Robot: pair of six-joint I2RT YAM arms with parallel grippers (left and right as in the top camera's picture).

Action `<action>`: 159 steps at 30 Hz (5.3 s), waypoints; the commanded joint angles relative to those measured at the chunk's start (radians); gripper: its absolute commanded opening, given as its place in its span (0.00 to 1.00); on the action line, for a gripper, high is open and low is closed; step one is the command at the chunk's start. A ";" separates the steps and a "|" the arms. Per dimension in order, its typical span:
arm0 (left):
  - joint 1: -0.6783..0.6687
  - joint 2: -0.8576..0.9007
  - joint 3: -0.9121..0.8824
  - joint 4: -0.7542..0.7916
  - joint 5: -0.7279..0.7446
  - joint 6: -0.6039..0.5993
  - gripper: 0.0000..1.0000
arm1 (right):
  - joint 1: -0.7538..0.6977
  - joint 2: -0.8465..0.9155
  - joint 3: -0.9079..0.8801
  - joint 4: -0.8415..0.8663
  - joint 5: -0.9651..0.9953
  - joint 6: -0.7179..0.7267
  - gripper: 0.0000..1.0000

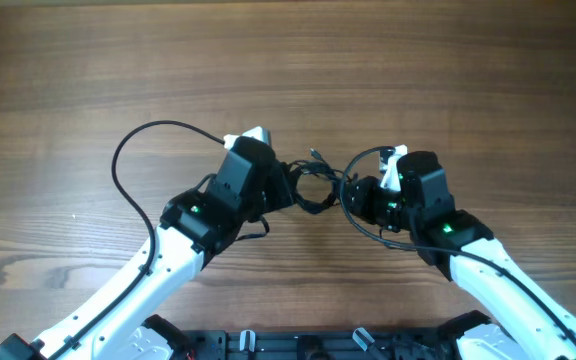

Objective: Untangle cables

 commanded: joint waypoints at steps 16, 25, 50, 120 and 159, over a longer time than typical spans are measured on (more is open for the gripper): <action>0.002 -0.014 0.012 -0.140 -0.476 0.013 0.04 | -0.109 -0.159 0.008 0.000 -0.226 -0.042 0.05; 0.002 -0.014 0.009 -0.140 -0.573 0.013 0.04 | -0.140 -0.252 0.008 0.024 -0.277 0.006 0.05; 0.108 0.008 0.008 0.057 -0.639 0.002 0.04 | -0.140 -0.160 0.008 -0.335 0.174 -0.014 0.31; 0.245 0.429 0.006 0.027 -0.051 0.420 0.35 | -0.140 0.050 0.008 -0.168 -0.164 -0.220 0.89; 0.266 0.513 0.043 0.081 -0.090 0.544 0.04 | -0.140 0.050 0.008 -0.127 0.082 -0.198 0.93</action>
